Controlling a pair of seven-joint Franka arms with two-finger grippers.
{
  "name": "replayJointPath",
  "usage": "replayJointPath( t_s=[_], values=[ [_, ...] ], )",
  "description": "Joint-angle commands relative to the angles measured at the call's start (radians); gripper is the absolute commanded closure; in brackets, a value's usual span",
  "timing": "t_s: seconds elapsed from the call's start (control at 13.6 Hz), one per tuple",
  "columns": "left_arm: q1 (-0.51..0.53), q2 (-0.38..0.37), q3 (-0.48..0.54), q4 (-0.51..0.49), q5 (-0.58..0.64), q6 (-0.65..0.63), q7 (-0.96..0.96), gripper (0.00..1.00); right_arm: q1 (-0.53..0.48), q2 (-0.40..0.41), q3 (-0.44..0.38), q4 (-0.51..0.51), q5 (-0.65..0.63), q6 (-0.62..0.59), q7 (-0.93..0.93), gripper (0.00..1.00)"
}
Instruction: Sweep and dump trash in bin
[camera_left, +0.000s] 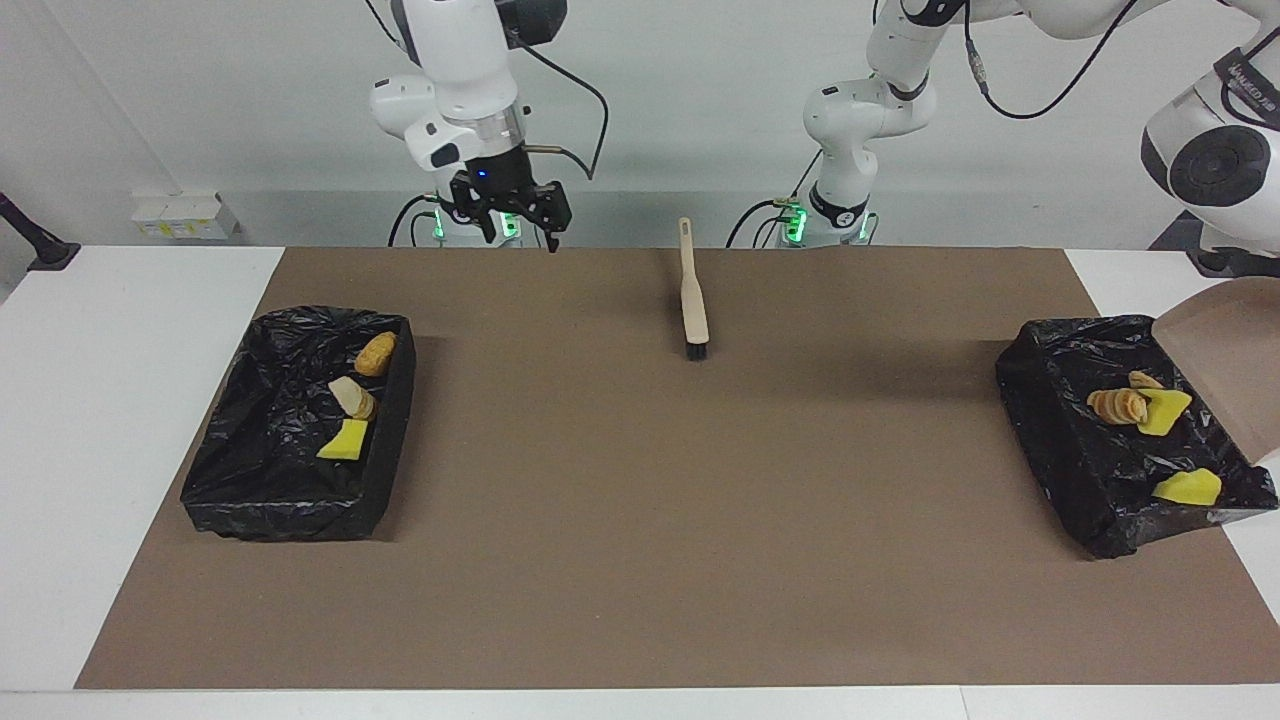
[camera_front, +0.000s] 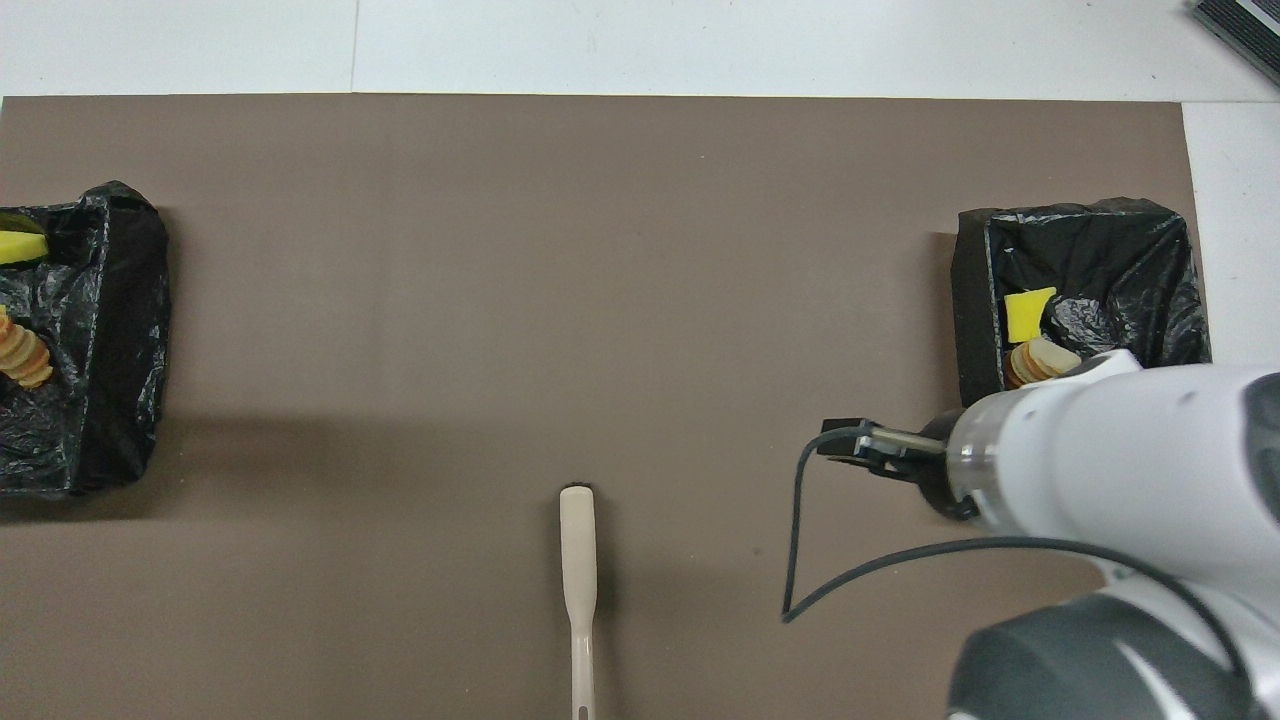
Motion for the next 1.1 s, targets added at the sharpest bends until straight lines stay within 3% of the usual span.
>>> replayJointPath(
  t_s=[0.0,0.22,0.51,1.03],
  values=[
    [-0.044,-0.028,0.006,-0.031,-0.038,-0.066,-0.032,1.00,-0.079,0.053,0.012,0.104,-0.021,-0.050,-0.057,0.00],
    [-0.067,-0.037,0.006,-0.026,-0.234,-0.165,-0.119,1.00,-0.127,0.153,0.011,0.281,-0.079,-0.145,-0.122,0.00],
    [-0.162,-0.043,0.000,-0.020,-0.371,-0.316,-0.352,1.00,-0.144,0.288,0.011,0.499,-0.168,-0.266,-0.142,0.00],
    [-0.309,-0.059,-0.003,-0.071,-0.766,-0.408,-0.818,1.00,-0.146,0.296,0.010,0.524,-0.178,-0.271,-0.131,0.00]
  ],
)
